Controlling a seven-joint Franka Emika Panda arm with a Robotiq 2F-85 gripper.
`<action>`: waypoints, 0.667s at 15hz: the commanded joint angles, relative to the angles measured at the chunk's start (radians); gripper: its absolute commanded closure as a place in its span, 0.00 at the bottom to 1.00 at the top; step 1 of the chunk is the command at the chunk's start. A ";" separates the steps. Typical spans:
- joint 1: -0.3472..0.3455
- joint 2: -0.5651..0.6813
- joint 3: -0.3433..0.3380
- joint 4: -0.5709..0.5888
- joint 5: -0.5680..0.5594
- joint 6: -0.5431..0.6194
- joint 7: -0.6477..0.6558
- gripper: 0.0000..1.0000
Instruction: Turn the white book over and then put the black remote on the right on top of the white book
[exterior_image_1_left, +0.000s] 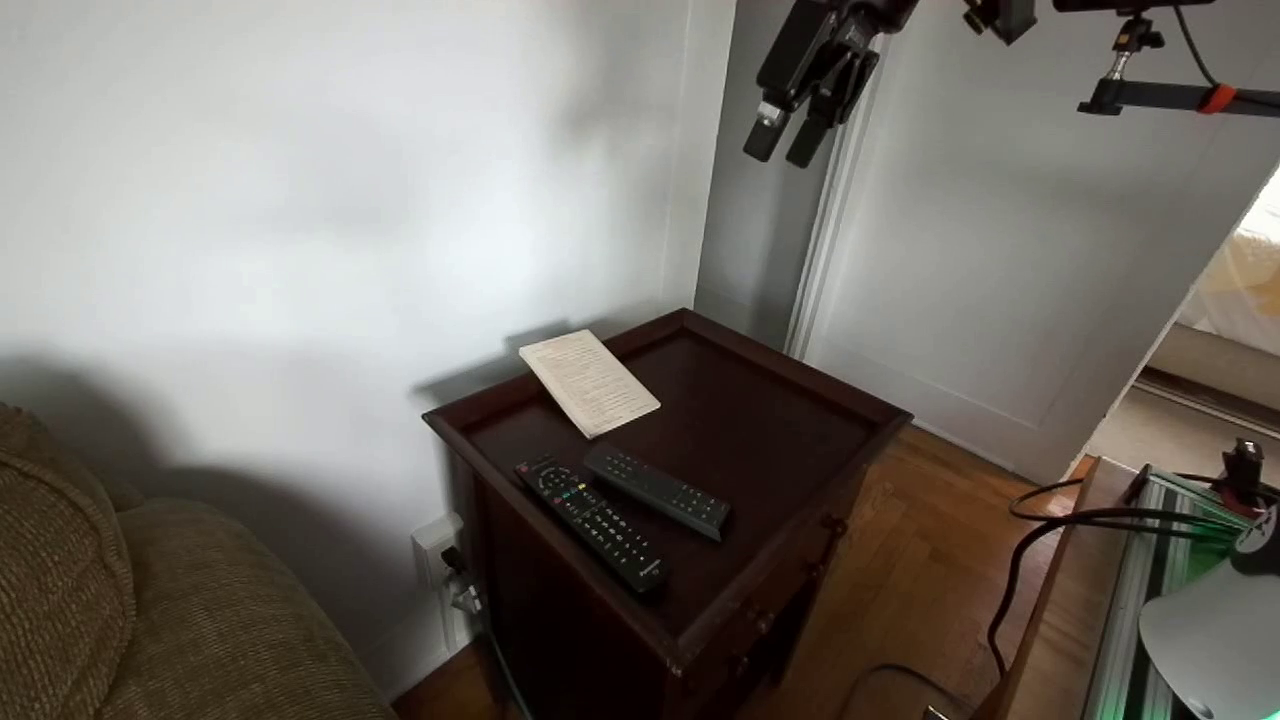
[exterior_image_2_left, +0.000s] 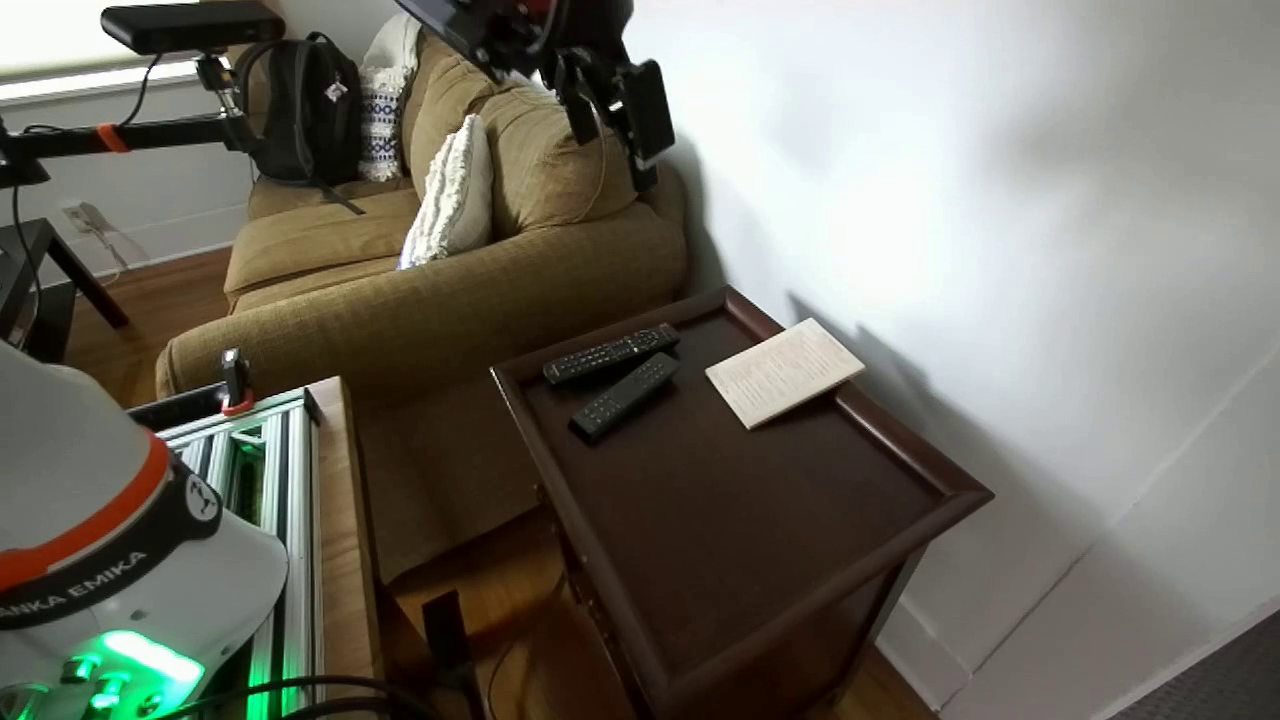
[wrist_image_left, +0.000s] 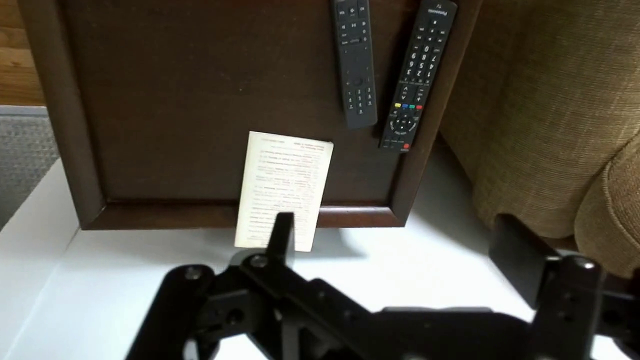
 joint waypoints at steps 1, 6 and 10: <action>0.047 0.155 -0.088 0.063 0.156 0.000 -0.134 0.00; -0.005 0.176 -0.039 0.056 0.157 0.002 -0.118 0.00; -0.017 0.246 -0.058 0.087 0.194 0.021 -0.104 0.00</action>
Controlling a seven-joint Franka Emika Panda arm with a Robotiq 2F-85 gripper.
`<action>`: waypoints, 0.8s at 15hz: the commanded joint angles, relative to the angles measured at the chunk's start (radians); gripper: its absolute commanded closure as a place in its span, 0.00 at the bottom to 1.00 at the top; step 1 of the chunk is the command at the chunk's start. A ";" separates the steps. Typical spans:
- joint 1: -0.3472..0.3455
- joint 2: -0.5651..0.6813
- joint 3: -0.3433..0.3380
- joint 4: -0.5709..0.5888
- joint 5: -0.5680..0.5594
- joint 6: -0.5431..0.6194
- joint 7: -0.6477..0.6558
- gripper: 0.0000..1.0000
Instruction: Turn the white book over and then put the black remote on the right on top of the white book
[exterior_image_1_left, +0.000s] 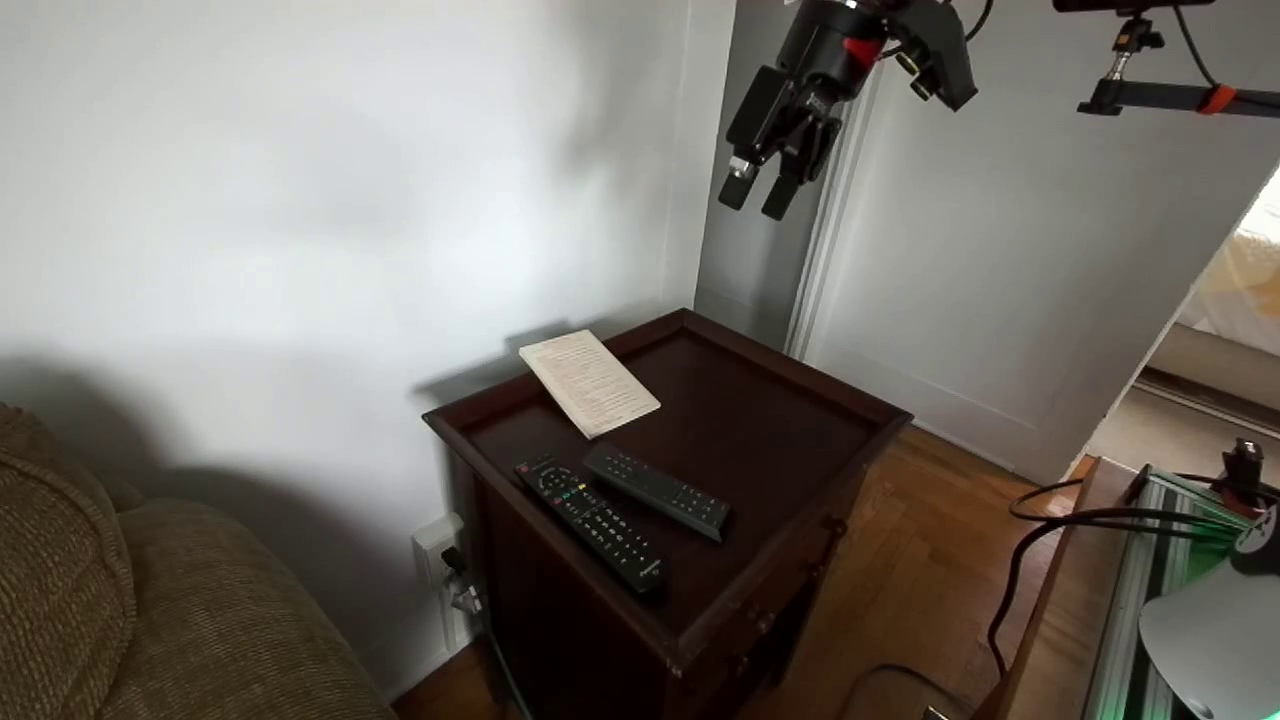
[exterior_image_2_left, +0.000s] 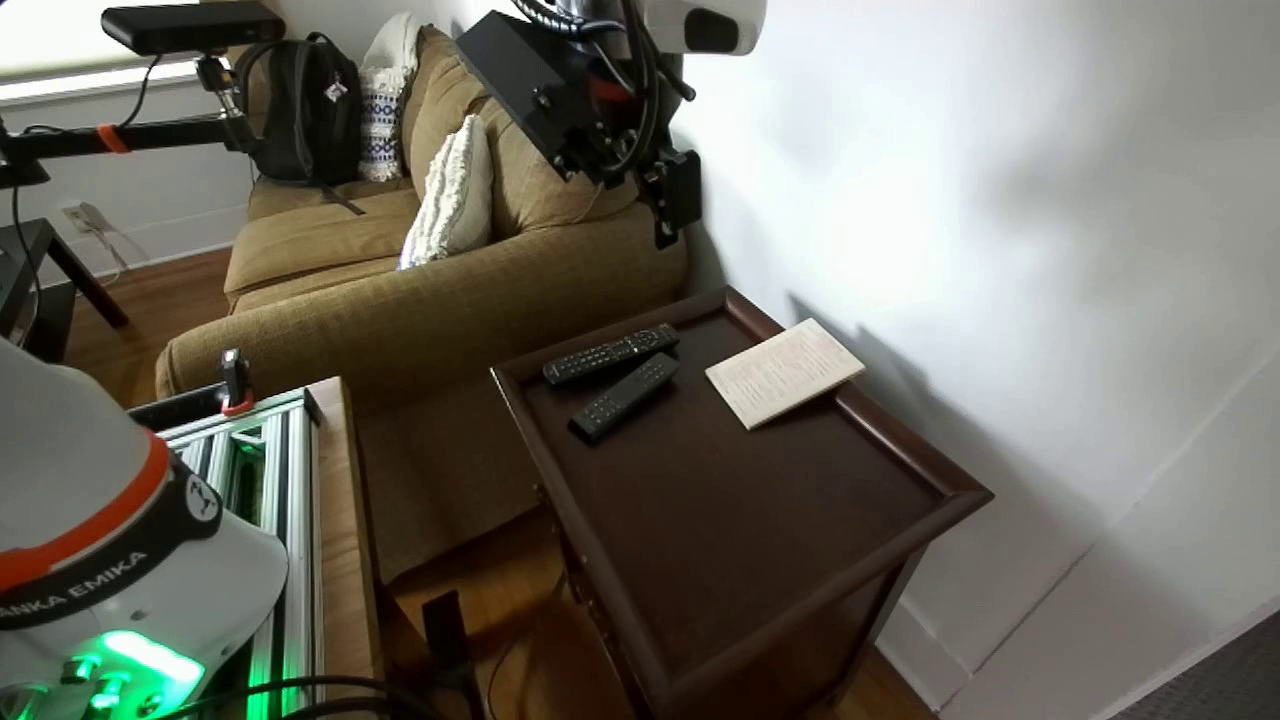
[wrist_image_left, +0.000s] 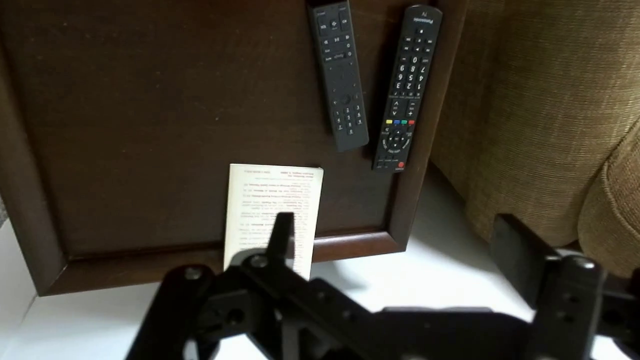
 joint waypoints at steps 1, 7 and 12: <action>-0.052 0.106 -0.005 0.039 0.066 0.039 0.021 0.00; -0.111 0.378 -0.009 0.222 0.291 -0.019 -0.080 0.00; -0.195 0.615 0.085 0.411 0.258 -0.023 -0.038 0.00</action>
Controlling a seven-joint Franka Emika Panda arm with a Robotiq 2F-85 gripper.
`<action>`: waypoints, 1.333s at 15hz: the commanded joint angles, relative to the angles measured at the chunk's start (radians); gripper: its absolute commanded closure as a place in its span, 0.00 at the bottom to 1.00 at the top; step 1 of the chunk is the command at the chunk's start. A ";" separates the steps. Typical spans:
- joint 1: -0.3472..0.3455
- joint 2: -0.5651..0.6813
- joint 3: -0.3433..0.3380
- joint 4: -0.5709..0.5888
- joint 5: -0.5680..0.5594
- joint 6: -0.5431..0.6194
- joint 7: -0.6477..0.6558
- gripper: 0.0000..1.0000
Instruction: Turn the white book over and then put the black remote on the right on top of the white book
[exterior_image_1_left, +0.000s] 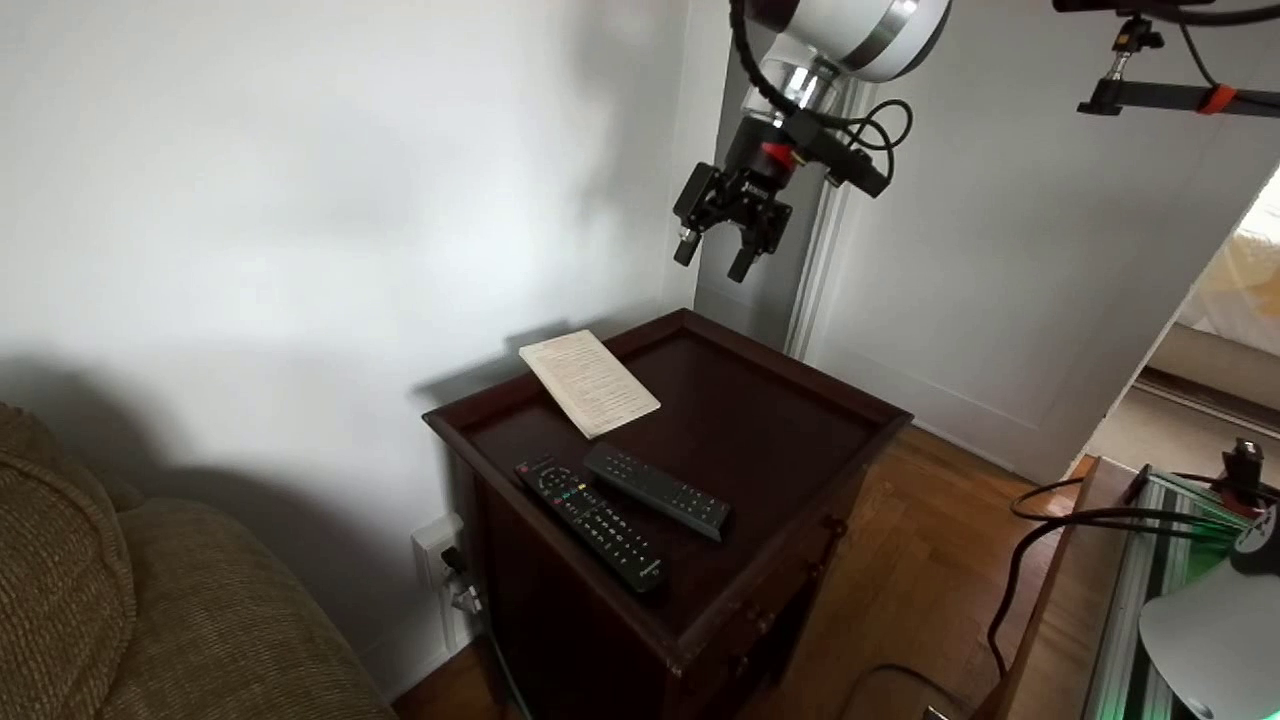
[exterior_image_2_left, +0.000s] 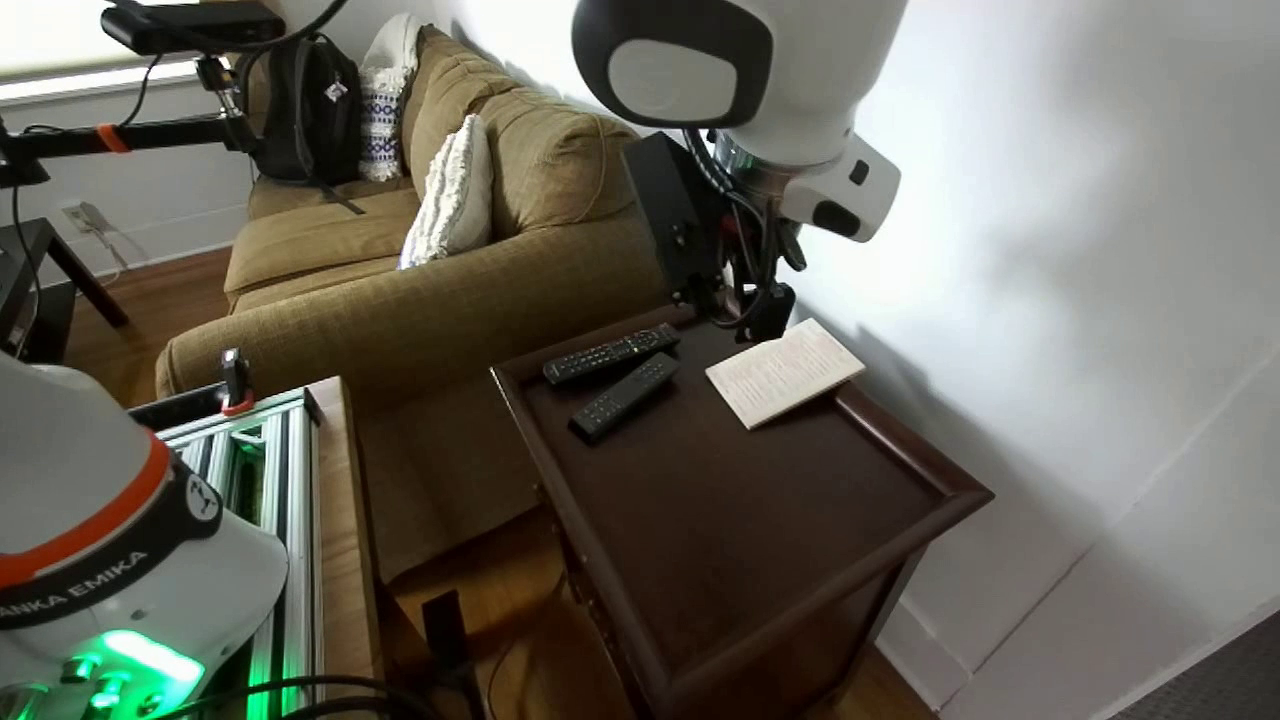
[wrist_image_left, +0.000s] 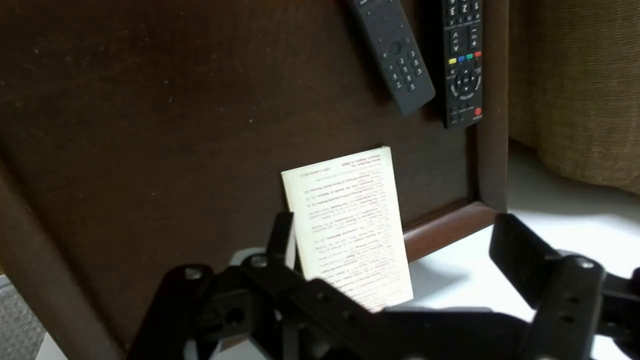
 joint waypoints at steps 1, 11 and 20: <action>-0.078 0.193 0.081 0.170 -0.009 -0.044 -0.001 0.00; -0.155 0.321 0.182 0.276 -0.047 -0.020 0.015 0.00; -0.276 0.468 0.261 0.413 -0.001 -0.049 -0.171 0.00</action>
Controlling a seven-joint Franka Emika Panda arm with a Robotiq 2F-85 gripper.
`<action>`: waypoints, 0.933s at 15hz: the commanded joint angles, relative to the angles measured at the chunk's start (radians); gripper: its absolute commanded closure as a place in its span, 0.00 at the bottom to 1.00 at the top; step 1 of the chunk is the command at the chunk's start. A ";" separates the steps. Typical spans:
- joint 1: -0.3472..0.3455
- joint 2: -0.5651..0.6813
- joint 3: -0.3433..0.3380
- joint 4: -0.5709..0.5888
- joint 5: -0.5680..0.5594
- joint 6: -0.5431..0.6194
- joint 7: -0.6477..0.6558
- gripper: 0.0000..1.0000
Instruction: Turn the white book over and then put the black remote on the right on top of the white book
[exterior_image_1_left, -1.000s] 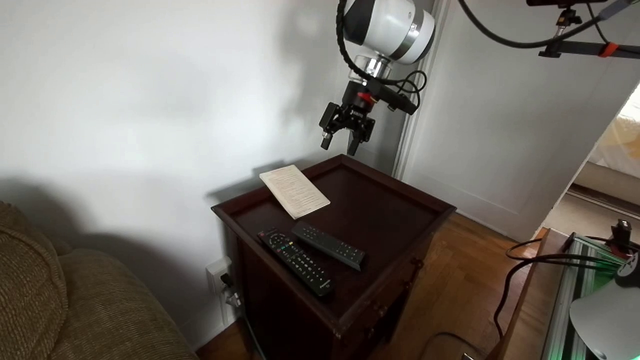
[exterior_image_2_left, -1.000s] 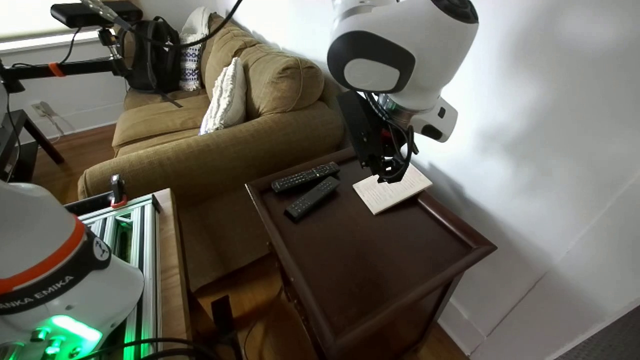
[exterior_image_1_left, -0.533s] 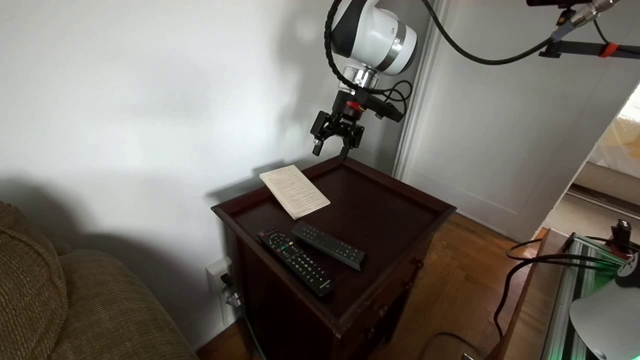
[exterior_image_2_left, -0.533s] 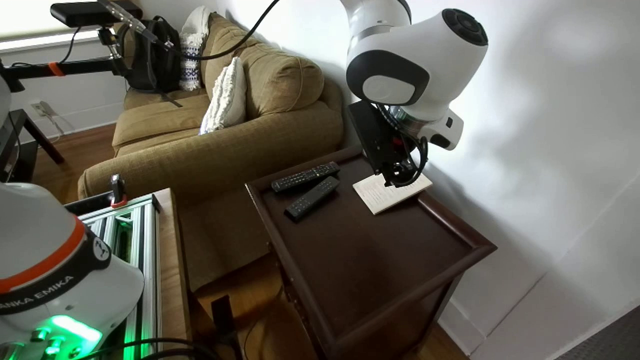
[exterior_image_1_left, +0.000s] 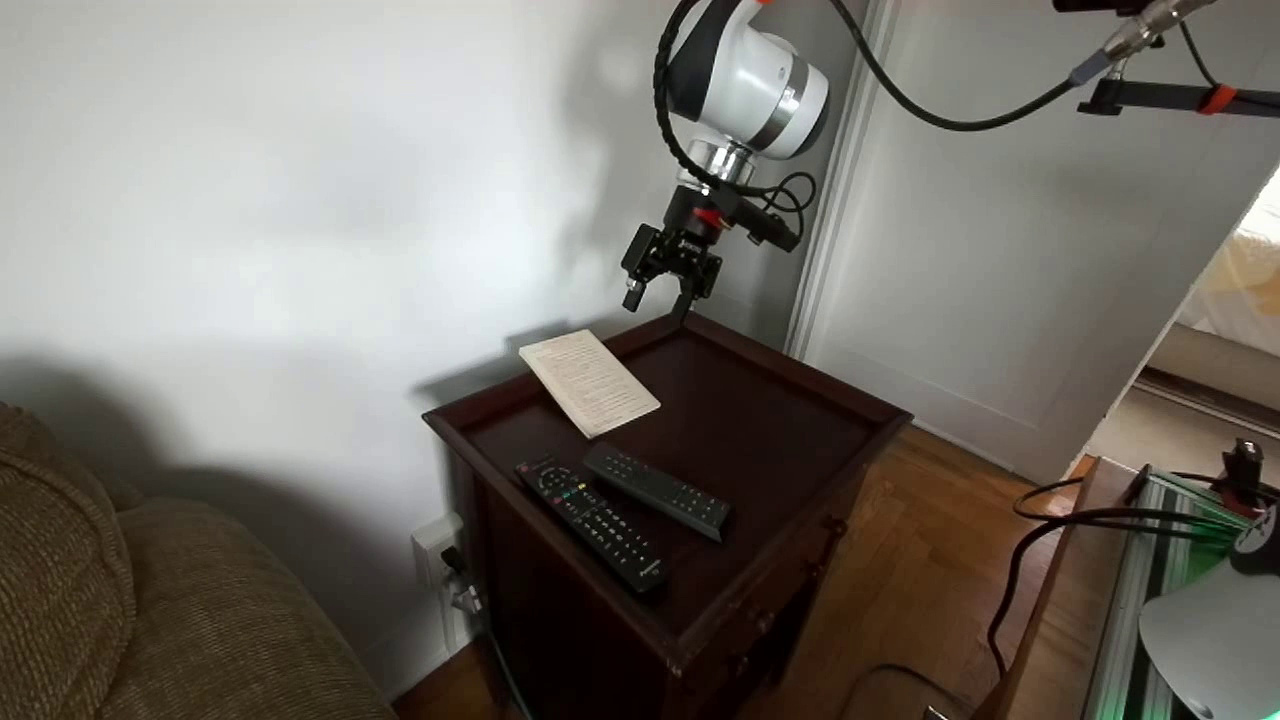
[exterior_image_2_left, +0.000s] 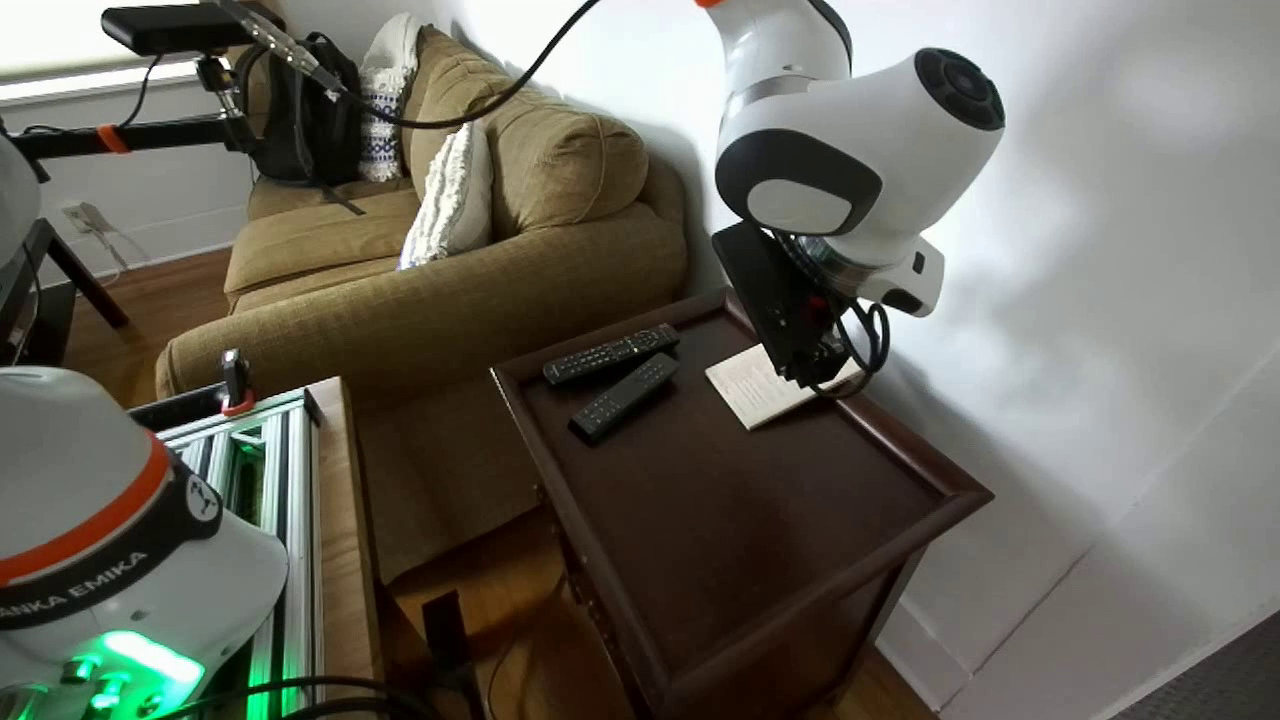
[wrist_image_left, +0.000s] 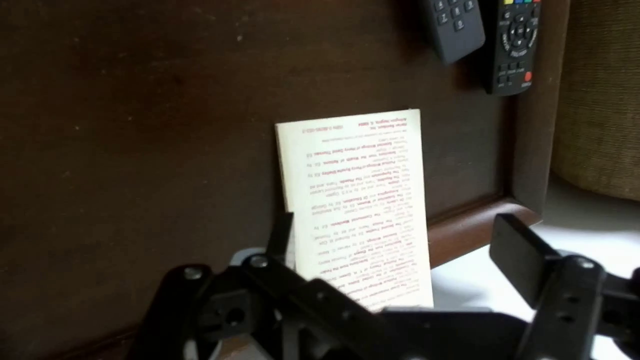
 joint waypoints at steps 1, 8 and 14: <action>-0.066 0.104 0.045 0.093 0.006 -0.027 -0.066 0.00; -0.078 0.262 0.064 0.212 -0.047 0.003 -0.088 0.00; -0.115 0.354 0.108 0.308 -0.058 0.038 -0.151 0.00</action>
